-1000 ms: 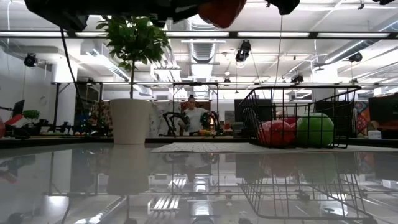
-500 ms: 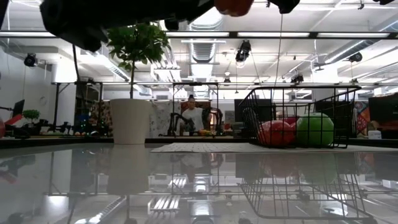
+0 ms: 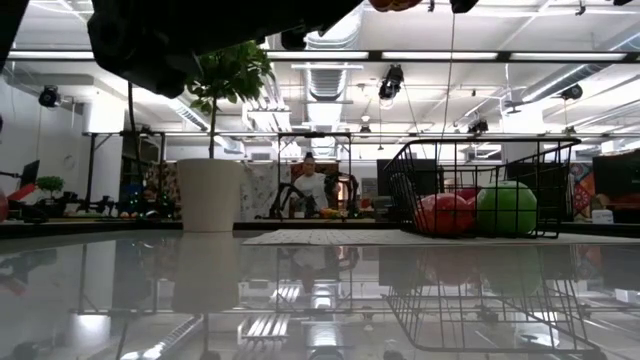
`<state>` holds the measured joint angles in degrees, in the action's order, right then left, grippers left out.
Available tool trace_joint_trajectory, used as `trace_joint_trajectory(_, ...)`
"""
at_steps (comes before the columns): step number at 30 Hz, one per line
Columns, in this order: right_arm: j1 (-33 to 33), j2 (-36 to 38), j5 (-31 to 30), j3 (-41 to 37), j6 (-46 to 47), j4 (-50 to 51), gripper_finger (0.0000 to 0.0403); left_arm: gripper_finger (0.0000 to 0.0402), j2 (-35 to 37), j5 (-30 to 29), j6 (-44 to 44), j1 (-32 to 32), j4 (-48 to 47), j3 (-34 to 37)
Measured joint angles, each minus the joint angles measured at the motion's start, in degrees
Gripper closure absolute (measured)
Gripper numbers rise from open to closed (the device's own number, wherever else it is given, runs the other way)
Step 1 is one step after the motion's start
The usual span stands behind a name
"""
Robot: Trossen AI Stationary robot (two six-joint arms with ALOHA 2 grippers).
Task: Build produce basket
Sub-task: Put the yellow apple into the wire basket
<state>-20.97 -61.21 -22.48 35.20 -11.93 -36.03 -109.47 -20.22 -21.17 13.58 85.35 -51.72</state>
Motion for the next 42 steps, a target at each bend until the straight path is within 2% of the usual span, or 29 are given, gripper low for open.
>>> trace_joint_trajectory(9, 0.00, -0.02, -0.09, 0.00, 0.37, 0.40, 0.0102, 0.0125, 0.26, -1.09, 0.03, 0.00, -0.36, 0.70)
trace_joint_trajectory(17, 0.11, -0.09, -0.31, 0.79, 3.11, 4.74, 0.0039, 0.0125, 0.31, -2.47, -0.74, -0.15, -1.42, 2.17)
trace_joint_trajectory(22, 0.09, -0.09, -0.10, 0.83, 1.97, 4.59, 0.0033, 0.0125, 0.31, -2.50, -0.58, -0.14, -1.37, 2.16)
trace_joint_trajectory(26, 0.02, -0.09, -1.40, 0.85, 1.00, 4.04, 0.0049, 0.0125, 0.31, -2.60, -0.39, -0.15, -1.37, 2.16)
trace_joint_trajectory(34, 0.35, -0.09, -1.97, 0.85, 0.92, 4.13, 0.0123, 0.0125, 0.31, -2.81, 0.09, -0.15, -1.78, 2.16)
trace_joint_trajectory(42, 0.96, -0.09, -2.40, 0.85, 2.68, 4.48, 0.0119, 0.0119, 0.44, -4.15, 2.30, -0.13, -2.15, 2.16)
